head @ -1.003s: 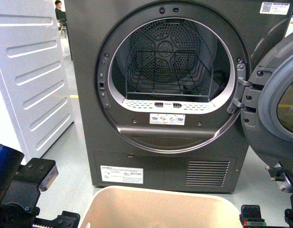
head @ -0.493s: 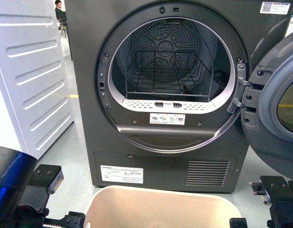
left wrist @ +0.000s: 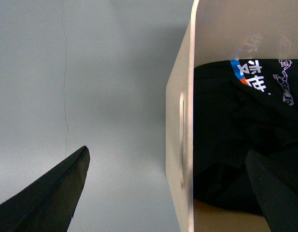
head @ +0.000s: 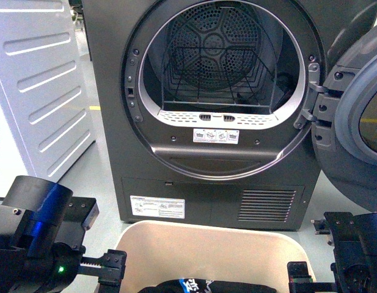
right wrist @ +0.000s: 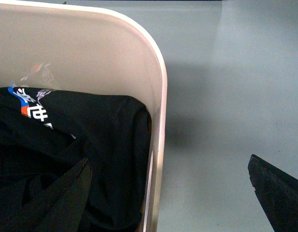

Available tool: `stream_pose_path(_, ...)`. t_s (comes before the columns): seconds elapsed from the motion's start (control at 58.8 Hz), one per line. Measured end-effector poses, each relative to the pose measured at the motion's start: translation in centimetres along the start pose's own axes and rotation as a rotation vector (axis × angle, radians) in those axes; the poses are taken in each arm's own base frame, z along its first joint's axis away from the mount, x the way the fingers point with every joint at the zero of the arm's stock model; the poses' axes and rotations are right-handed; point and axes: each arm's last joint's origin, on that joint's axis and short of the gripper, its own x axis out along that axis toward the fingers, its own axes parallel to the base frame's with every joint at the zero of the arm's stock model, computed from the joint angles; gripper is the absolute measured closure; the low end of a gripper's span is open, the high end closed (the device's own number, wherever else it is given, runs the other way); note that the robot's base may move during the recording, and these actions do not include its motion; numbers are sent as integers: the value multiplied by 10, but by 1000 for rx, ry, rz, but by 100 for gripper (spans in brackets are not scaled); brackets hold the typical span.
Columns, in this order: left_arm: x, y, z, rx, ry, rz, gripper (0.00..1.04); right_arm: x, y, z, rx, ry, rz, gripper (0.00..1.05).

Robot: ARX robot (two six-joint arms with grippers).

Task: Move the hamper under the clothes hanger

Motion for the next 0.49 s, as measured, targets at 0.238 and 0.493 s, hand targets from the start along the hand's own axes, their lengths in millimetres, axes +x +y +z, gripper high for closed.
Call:
stream_pose_path(0.238,12,0,2,1,5,0,7,10,-1,-2,2,15,-6,8)
stream_pose_path(0.493,25,-1,1,2,15,-7,7,18,-4,-7,7,38,-20,8)
